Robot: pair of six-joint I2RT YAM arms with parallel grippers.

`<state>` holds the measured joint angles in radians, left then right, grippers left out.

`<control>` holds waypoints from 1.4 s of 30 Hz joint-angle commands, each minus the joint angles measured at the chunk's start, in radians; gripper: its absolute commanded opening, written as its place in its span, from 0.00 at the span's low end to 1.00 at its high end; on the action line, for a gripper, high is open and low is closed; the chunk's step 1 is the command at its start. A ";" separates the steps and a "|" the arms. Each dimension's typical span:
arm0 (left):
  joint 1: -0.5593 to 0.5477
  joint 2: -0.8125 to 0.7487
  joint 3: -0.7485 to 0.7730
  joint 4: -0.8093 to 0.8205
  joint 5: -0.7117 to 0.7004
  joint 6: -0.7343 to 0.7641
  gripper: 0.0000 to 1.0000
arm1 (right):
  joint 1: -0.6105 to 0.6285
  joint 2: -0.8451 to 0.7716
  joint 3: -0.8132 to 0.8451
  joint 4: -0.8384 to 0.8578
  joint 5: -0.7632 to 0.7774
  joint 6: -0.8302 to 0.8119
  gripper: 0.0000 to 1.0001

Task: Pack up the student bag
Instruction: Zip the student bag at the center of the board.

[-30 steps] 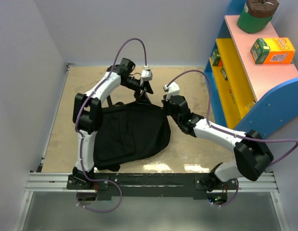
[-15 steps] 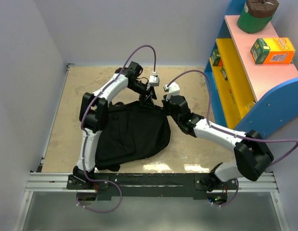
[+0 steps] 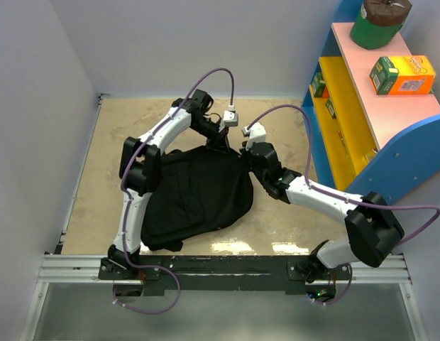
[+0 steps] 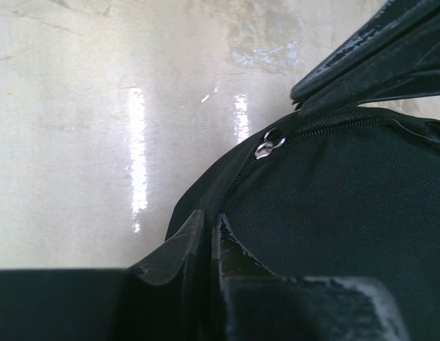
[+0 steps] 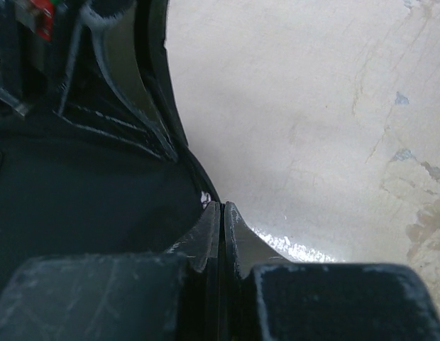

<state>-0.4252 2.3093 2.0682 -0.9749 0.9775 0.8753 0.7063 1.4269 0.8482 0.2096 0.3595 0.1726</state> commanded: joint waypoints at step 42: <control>0.192 -0.317 -0.408 0.307 -0.105 -0.280 0.00 | 0.272 -0.186 -0.179 -0.124 0.099 0.326 0.00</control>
<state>-0.1020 2.0609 1.6764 -0.6971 0.8371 0.6437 0.9665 1.3186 0.6914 0.1421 0.4355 0.4557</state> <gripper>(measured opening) 0.086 0.014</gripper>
